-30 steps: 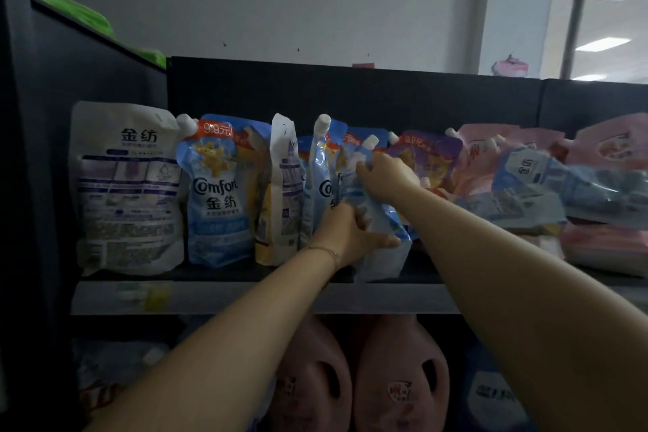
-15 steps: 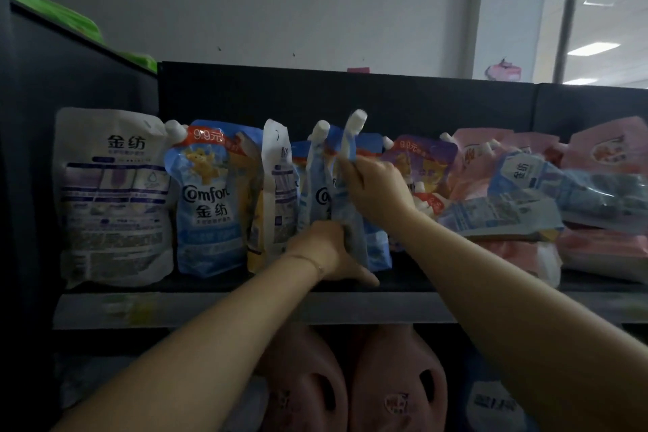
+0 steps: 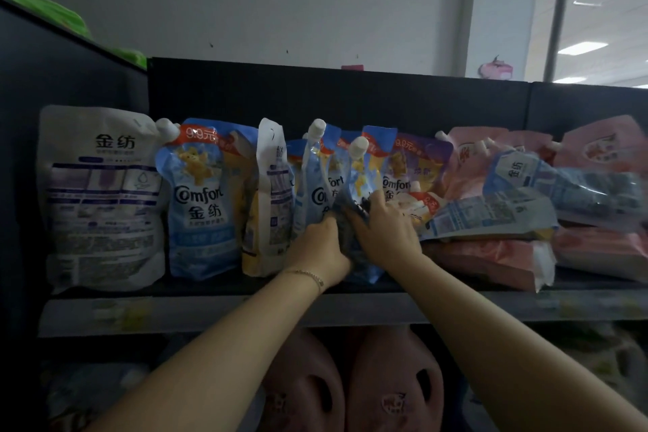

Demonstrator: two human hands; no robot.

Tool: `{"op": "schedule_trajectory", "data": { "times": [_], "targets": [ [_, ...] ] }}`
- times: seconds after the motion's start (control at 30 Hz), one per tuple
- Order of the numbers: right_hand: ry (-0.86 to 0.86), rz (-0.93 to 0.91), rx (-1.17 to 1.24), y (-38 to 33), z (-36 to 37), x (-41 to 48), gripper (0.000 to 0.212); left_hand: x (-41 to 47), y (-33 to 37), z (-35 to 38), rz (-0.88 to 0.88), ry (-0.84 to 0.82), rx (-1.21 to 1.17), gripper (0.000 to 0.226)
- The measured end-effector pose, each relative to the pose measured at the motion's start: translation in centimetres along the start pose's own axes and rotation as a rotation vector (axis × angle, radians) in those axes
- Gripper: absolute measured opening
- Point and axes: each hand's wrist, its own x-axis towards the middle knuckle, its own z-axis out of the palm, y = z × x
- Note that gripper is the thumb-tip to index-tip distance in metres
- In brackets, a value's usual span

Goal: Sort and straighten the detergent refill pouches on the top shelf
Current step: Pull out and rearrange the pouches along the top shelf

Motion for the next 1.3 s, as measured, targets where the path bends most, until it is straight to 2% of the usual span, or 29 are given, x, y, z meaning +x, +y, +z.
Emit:
{"op": "schedule_trajectory", "data": {
  "times": [0.13,0.23,0.33,0.4,0.47,0.53,0.7,0.83,0.93,1.07,1.17,1.3],
  "targets": [
    [-0.117,-0.003,0.377,0.2,1.1,0.6,0.036,-0.8,-0.5,0.5,0.053,0.044,0.024,0.033],
    [-0.27,0.016,0.436,0.4,-0.2,0.4,0.027,-1.6,0.0,1.3,0.127,0.033,0.095,0.02],
    [-0.415,0.099,0.5,1.3,-2.7,-0.2,0.025,-2.0,1.1,1.9,0.21,0.02,0.178,0.031],
    [-0.344,0.101,0.506,2.2,-4.2,-0.4,0.007,-2.2,2.1,2.3,0.294,0.036,0.18,0.031],
    [-0.24,0.082,0.361,3.5,-5.7,-0.5,0.005,-2.3,3.3,2.8,0.375,0.053,0.168,0.02],
    [-0.217,0.062,0.158,4.9,-6.8,-0.4,0.006,-2.1,4.5,3.4,0.413,0.042,0.147,0.017],
    [-0.201,0.051,-0.107,7.2,-8.2,1.4,0.011,-0.6,6.5,5.2,0.439,0.033,0.08,0.022],
    [-0.222,0.097,-0.256,8.7,-8.3,4.0,0.01,2.2,7.6,6.8,0.418,0.068,0.111,0.039],
    [-0.267,0.124,-0.417,9.0,-7.7,5.8,0.023,4.0,8.7,7.4,0.413,0.114,0.25,0.036],
    [-0.345,0.2,-0.62,9.4,-6.9,8.2,0.032,5.8,9.8,7.9,0.442,0.208,0.603,0.036],
    [-0.436,0.276,-0.712,10.3,-6.4,9.6,0.045,6.9,8.9,7.8,0.397,0.219,0.716,0.04],
    [-0.47,0.263,-0.738,11.2,-6.3,10.6,0.057,7.5,7.1,7.8,0.356,0.263,0.817,0.055]
  ]
}}
